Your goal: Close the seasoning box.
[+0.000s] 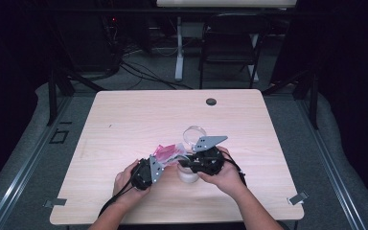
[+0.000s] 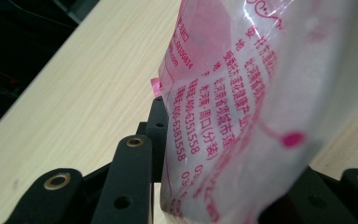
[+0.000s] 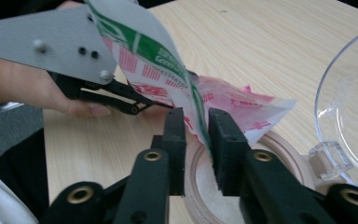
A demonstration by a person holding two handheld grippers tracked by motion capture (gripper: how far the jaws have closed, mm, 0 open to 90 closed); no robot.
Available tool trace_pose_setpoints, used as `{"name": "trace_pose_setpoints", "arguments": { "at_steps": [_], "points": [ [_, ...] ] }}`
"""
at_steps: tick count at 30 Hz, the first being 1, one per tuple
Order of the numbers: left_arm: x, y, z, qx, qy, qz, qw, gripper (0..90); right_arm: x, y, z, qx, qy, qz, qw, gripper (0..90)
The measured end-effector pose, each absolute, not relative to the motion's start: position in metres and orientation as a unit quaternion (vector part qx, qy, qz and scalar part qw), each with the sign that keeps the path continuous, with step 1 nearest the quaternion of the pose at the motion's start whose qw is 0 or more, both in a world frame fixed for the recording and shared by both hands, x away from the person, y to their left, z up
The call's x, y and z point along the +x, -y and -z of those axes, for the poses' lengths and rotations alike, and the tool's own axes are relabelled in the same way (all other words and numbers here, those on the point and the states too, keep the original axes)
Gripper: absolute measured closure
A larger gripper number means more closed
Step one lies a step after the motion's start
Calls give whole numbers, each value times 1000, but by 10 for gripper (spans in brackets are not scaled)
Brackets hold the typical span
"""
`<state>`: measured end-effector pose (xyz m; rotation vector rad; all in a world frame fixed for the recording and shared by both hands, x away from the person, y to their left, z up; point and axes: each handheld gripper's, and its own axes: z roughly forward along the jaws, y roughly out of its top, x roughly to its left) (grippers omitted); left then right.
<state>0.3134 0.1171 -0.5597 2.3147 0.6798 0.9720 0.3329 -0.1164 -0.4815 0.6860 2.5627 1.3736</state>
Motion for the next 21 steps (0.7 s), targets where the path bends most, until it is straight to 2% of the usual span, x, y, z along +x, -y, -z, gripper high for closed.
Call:
{"name": "trace_pose_setpoints", "arguments": {
  "at_steps": [5,9,21],
  "points": [
    [318,-121,562,859,-273,-325,287,690,334,117,480,239,-847,-468,81,611],
    [321,-123,563,855,-286,-312,300,689,336,119,480,258,-833,-483,78,535],
    [325,-127,566,853,-305,-285,314,685,339,122,479,289,-810,-506,66,486]
  ]
}}
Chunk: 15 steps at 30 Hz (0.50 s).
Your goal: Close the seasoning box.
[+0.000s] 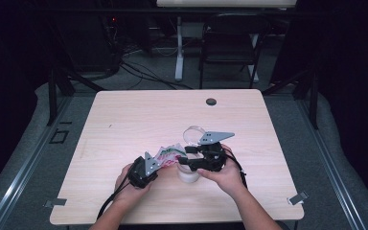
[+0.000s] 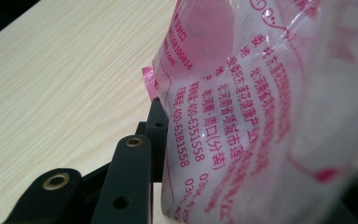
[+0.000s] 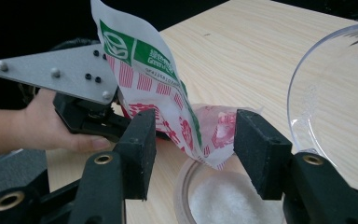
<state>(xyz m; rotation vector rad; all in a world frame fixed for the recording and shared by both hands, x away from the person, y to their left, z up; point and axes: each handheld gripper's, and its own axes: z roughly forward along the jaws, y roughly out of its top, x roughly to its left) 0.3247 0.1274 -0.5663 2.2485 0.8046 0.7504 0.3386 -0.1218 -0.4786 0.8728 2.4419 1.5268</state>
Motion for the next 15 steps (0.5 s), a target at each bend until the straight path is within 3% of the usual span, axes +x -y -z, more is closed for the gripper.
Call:
{"name": "trace_pose_setpoints", "arguments": {
  "at_steps": [15],
  "points": [
    [330,-136,566,838,-345,-249,342,688,339,127,477,326,-799,-496,98,522]
  ]
}}
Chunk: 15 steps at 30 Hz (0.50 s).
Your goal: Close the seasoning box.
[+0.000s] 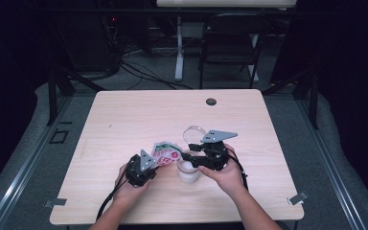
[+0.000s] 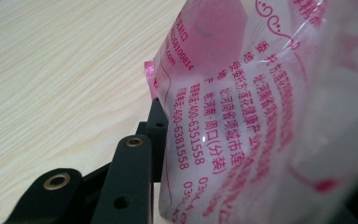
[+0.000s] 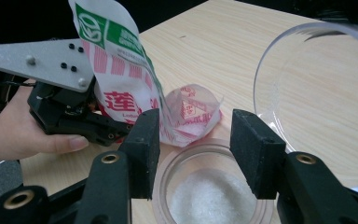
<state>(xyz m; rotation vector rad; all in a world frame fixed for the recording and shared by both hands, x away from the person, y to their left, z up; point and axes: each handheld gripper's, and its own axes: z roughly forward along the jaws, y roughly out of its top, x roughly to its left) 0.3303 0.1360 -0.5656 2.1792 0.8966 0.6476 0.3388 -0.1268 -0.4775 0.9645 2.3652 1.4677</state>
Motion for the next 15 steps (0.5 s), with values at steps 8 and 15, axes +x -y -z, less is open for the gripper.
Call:
{"name": "trace_pose_setpoints", "arguments": {
  "at_steps": [8,15],
  "points": [
    [333,-141,563,831,-360,-235,352,703,339,127,478,325,-799,-496,102,521],
    [333,-149,556,816,-378,-232,370,710,338,129,476,325,-793,-505,105,519]
  ]
}}
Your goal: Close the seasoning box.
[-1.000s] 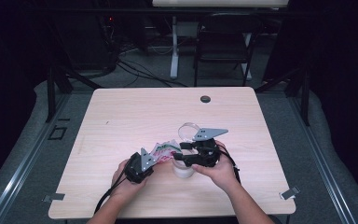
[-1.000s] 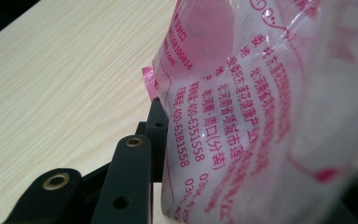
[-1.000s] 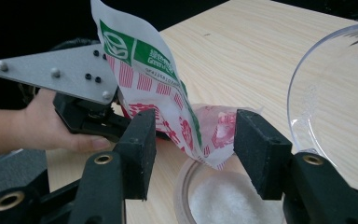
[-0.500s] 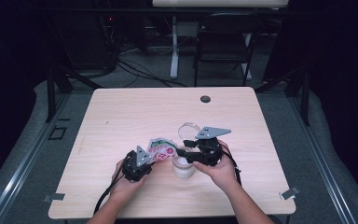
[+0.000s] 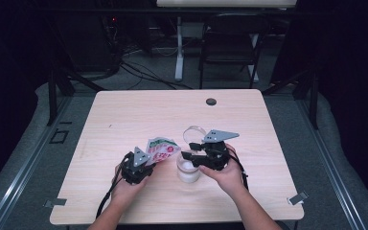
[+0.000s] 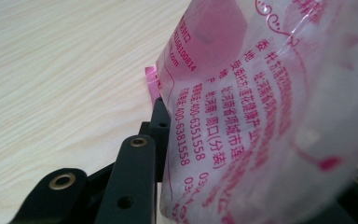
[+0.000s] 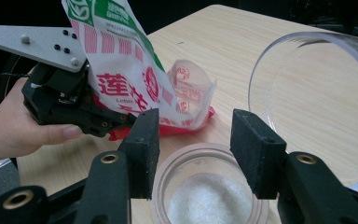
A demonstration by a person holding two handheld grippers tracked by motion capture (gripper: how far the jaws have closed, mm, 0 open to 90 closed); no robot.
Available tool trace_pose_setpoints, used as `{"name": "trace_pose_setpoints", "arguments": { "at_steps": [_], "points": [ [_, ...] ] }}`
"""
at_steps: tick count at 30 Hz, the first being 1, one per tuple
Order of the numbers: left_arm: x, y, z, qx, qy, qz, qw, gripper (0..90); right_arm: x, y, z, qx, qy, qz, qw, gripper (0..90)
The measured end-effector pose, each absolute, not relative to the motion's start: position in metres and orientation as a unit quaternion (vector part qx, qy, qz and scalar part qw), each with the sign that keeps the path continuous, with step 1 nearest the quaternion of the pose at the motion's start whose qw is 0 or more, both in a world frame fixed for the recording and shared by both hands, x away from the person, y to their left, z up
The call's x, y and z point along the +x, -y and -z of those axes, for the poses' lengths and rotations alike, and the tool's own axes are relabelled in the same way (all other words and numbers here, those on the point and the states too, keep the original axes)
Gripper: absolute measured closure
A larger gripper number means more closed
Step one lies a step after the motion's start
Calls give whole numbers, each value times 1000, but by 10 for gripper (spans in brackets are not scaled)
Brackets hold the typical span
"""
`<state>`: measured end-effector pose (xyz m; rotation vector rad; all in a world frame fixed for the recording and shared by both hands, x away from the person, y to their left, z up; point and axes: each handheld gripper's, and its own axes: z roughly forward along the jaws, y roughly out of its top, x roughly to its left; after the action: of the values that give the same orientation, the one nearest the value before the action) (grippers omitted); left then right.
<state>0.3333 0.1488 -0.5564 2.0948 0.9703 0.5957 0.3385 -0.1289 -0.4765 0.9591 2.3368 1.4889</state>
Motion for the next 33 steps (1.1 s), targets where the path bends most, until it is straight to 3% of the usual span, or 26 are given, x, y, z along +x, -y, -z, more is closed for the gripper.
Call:
{"name": "trace_pose_setpoints", "arguments": {
  "at_steps": [16,27,33],
  "points": [
    [341,-198,541,746,-467,-249,404,709,339,130,477,323,-791,-510,102,513],
    [349,-234,541,714,-526,-309,342,707,340,130,477,325,-791,-509,103,508],
    [353,-253,546,691,-565,-312,325,706,340,130,477,324,-791,-509,103,508]
  ]
}}
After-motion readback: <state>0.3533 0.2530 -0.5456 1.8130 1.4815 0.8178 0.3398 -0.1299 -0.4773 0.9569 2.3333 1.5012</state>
